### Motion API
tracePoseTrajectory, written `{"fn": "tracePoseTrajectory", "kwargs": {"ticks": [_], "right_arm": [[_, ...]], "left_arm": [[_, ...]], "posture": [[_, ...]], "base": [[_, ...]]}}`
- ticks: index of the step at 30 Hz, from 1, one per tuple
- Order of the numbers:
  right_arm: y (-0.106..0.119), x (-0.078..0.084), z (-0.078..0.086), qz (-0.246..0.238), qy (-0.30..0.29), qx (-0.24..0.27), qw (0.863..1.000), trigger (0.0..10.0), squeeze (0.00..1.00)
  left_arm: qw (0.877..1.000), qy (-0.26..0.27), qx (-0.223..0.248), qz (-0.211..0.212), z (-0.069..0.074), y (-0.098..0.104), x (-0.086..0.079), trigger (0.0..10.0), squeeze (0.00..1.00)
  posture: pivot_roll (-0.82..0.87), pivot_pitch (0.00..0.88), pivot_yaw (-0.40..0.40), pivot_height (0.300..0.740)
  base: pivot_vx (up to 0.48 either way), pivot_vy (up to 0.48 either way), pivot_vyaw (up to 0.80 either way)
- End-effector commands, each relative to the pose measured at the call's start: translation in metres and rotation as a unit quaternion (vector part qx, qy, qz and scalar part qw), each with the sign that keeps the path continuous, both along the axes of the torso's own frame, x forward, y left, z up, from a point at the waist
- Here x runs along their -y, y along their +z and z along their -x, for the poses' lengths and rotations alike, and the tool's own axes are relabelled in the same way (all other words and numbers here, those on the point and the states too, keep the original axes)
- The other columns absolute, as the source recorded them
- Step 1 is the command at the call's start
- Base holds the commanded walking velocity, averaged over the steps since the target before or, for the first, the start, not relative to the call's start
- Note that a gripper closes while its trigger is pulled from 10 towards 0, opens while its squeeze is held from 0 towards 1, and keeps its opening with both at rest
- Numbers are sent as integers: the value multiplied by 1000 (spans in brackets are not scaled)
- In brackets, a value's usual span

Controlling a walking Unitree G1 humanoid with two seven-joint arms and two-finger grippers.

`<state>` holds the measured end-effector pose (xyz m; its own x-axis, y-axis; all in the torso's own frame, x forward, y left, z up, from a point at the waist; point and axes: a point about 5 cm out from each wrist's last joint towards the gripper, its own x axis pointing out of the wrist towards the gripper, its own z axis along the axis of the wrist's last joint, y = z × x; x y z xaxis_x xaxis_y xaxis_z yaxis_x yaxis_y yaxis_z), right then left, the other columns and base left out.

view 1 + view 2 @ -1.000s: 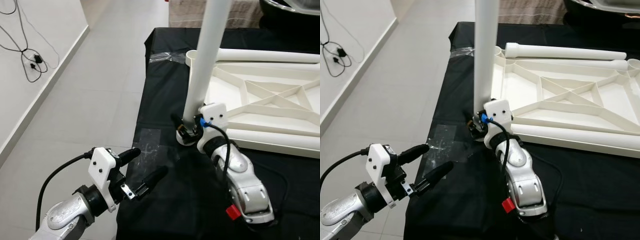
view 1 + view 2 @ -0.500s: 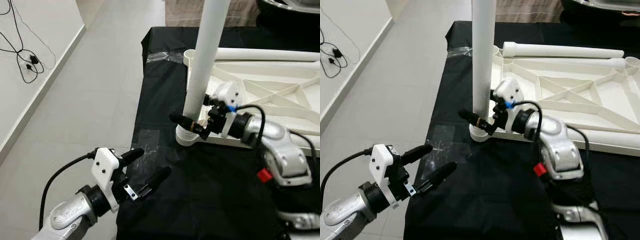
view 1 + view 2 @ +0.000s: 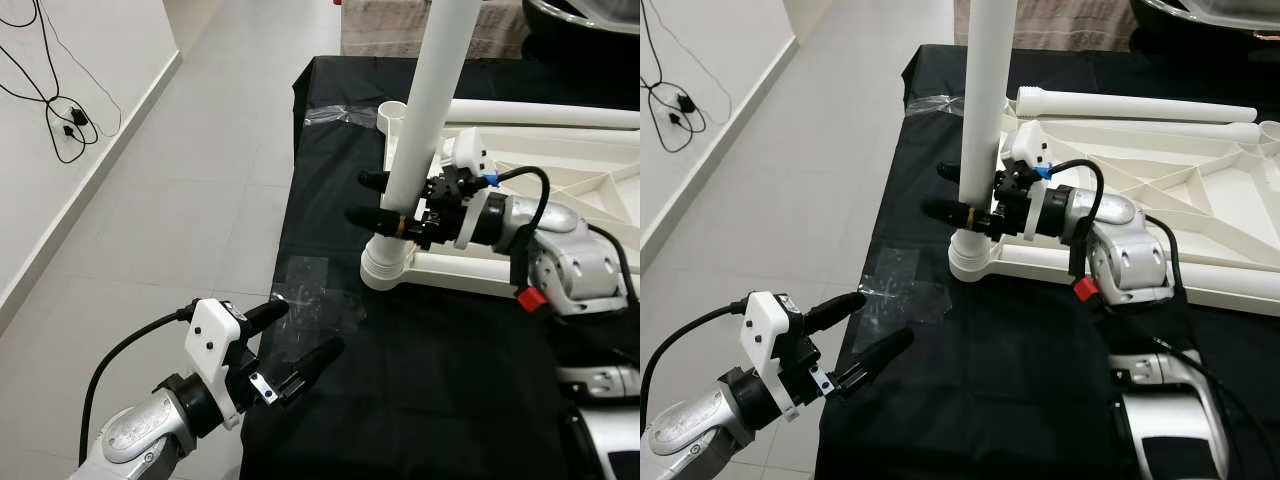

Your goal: Building children table

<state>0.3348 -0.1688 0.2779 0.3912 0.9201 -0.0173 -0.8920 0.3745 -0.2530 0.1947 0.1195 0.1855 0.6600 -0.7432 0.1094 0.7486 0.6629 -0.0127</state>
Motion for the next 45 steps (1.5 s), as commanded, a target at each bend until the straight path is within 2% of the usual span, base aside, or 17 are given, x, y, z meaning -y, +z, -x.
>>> {"fn": "tracePoseTrajectory", "kwargs": {"ticks": [1,10,11,12,13,15,17,22,28,29,30,32,33,34,35,40,45], "right_arm": [[-1,1,1,2,19,-2,1000,0,0],[-24,-2,16,-1,7,-47,999,0,0],[-43,-12,5,-51,-159,-54,984,0,0],[-56,-16,-1,-83,-284,-63,953,0,0],[-56,-16,-1,-83,-284,-63,953,0,0],[-118,-45,47,-59,-387,-146,909,0,0],[-121,-49,49,-49,-389,-140,909,0,0],[-98,-51,28,-58,-393,-96,913,0,0],[-91,-51,28,-65,-407,-87,907,0,0],[-91,-51,29,-65,-411,-84,906,902,0],[-89,-54,32,-72,-409,-81,906,10000,0],[-87,-58,34,-86,-396,-82,910,10000,0],[-76,-70,42,-154,-330,-97,926,10000,584],[-69,-72,45,-173,-291,-97,936,10000,1000],[-69,-72,45,-173,-291,-97,936,10000,1000],[-52,-70,54,-166,-118,-92,975,10000,1000],[-39,-66,58,-116,-3,-85,990,10000,1000]], "left_arm": [[1000,-1,3,-9,2,3,-1,10000,0],[1000,-5,17,-9,3,9,1,10000,0],[1000,-5,19,-9,4,10,1,10000,0],[1000,-4,21,-9,4,10,1,10000,0],[1000,-4,21,-9,4,10,1,10000,0],[1000,-1,24,-6,2,12,3,10000,0],[1000,-3,23,-4,2,12,4,10000,0],[1000,-11,21,-10,3,10,5,10000,0],[1000,-5,24,-8,1,10,3,10000,0],[1000,-4,24,-7,1,10,3,10000,0],[1000,-5,22,-7,1,9,5,10000,0],[1000,-8,21,-7,1,8,6,10000,0],[1000,-11,19,-8,1,8,7,10000,0],[1000,-12,19,-9,1,7,7,10000,0],[1000,-12,19,-9,1,7,7,10000,0],[1000,-14,18,-12,0,7,6,10000,0],[1000,-16,16,-12,1,6,8,10000,0]], "posture": [[95,257,5,740],[79,265,-21,740],[89,269,-48,740],[86,270,-51,740],[86,270,-51,740],[74,282,-31,740],[75,263,-29,740],[66,260,-27,740],[56,253,-34,740],[53,255,-31,740],[53,254,-31,740],[52,253,-29,740],[51,255,-25,740],[52,253,-24,740],[52,253,-24,740],[46,258,-21,740],[50,257,-22,740]], "base": [[0,0,0],[0,0,0],[0,0,0],[0,0,0],[0,0,0],[0,0,0],[0,0,0],[0,0,0],[0,0,0],[0,0,0],[0,0,0],[0,0,0],[0,0,0],[0,0,0],[0,0,0],[0,0,0],[0,0,0]]}}
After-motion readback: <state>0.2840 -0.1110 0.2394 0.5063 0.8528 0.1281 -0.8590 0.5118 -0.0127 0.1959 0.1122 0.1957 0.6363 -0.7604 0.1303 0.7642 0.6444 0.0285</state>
